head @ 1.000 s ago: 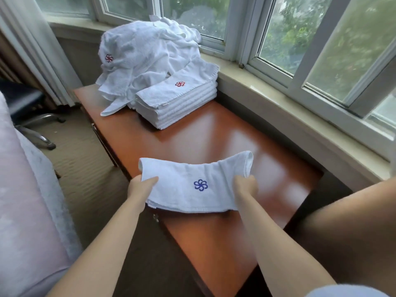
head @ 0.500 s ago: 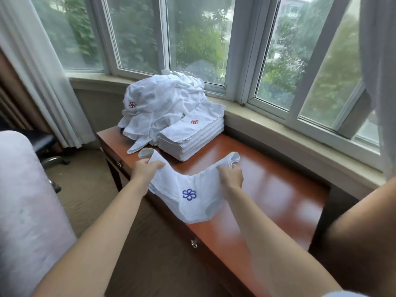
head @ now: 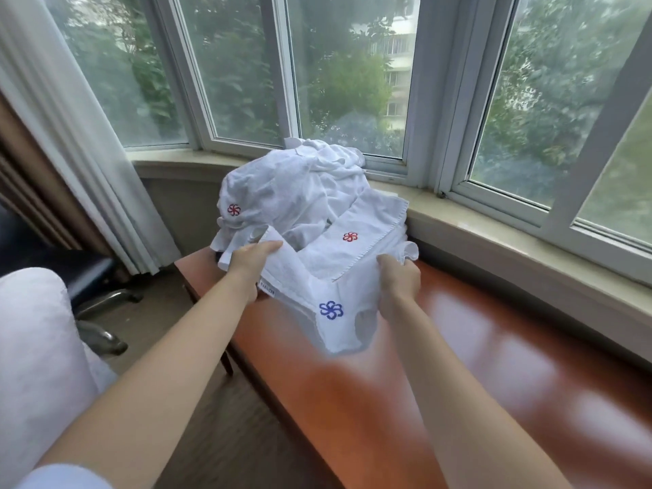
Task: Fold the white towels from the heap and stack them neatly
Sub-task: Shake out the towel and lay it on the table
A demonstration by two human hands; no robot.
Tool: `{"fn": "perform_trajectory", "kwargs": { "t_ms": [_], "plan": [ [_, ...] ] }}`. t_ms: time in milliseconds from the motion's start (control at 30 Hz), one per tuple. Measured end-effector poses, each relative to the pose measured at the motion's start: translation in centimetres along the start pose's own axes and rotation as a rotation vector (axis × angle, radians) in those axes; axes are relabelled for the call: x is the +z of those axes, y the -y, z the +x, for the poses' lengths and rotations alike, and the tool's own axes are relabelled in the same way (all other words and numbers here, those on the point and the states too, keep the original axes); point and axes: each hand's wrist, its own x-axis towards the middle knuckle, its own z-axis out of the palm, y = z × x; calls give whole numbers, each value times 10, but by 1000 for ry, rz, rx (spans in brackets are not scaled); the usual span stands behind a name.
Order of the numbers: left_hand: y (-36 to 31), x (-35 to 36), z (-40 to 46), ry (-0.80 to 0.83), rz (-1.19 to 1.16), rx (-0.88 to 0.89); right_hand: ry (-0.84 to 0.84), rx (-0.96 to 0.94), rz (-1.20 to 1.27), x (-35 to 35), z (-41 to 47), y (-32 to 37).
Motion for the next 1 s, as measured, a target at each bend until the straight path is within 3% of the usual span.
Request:
{"fn": "perform_trajectory", "kwargs": {
  "t_ms": [200,533,1000],
  "plan": [
    [-24,3,64,270,-77,-207,31,106,142,68,18,6],
    [-90,-3,213,668,-179,-271,-114,95,320,191,40,39],
    [-107,30,276,864,-214,-245,-241,67,468,241,83,41]
  ]
}}
